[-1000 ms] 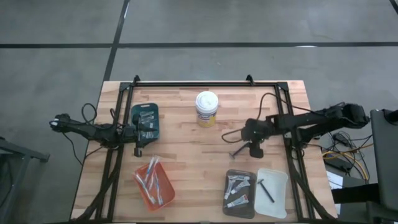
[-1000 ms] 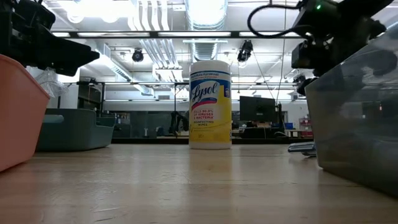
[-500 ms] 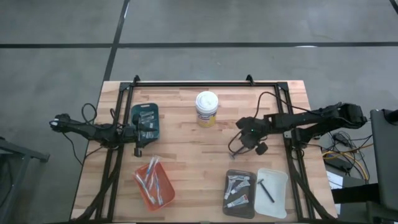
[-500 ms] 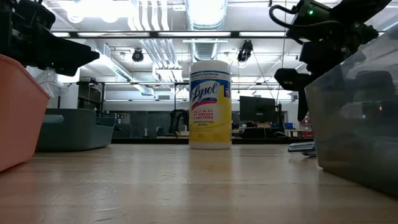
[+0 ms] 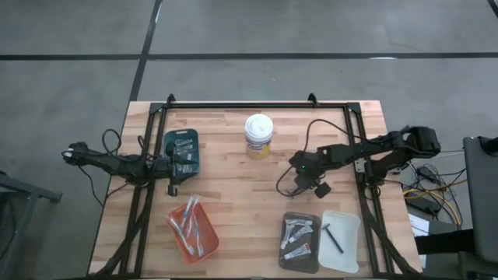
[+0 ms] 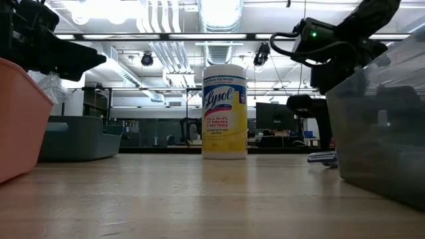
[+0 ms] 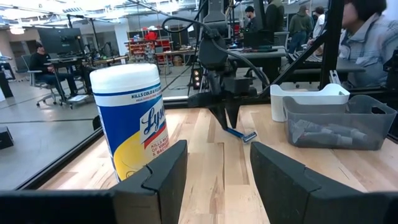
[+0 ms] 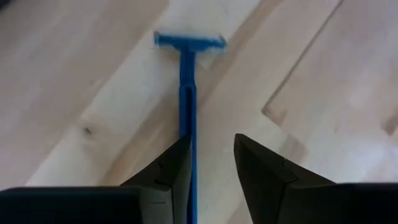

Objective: Pick & Place Travel size toiletries
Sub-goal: Put the blue razor into the white bin

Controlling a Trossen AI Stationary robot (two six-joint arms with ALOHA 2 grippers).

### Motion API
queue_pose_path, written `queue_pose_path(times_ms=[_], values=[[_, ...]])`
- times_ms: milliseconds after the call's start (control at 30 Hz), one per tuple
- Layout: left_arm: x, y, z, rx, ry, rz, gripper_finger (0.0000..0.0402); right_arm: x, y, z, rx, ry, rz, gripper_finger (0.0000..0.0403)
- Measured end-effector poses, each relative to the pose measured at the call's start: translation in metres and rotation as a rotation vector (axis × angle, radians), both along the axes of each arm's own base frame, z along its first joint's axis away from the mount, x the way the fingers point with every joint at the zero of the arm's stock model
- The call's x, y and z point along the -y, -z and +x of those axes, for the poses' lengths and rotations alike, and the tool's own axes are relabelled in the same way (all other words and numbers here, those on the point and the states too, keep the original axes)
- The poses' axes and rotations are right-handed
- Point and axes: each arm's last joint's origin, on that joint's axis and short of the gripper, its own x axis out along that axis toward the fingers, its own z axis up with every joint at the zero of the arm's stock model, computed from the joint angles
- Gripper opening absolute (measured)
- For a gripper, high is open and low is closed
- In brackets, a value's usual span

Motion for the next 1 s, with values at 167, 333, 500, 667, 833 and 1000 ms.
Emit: queue_pose_path(times_ms=[167, 333, 500, 667, 833, 1000], values=[[0.000, 0.000, 0.000, 0.000, 0.000, 0.000, 0.0181, -0.005, -0.001, 0.001, 0.006, -0.046, 0.004, 0.0114], [0.000, 0.000, 0.000, 0.000, 0.000, 0.000, 0.0182, -0.011, 0.005, -0.002, -0.017, -0.098, -0.005, 0.0111], [0.000, 0.000, 0.000, 0.000, 0.000, 0.000, 0.0182, -0.010, 0.013, -0.001, -0.051, -0.098, -0.028, 0.0112], [0.000, 0.000, 0.000, 0.000, 0.000, 0.000, 0.0182, -0.010, 0.019, 0.001, -0.077, -0.098, -0.025, 0.0104], [0.000, 0.000, 0.000, 0.000, 0.000, 0.000, 0.0182, -0.010, 0.019, 0.000, -0.080, -0.094, -0.020, 0.0071], [0.000, 0.000, 0.000, 0.000, 0.000, 0.000, 0.0181, -0.009, 0.013, -0.002, -0.072, -0.055, -0.004, 0.0025]])
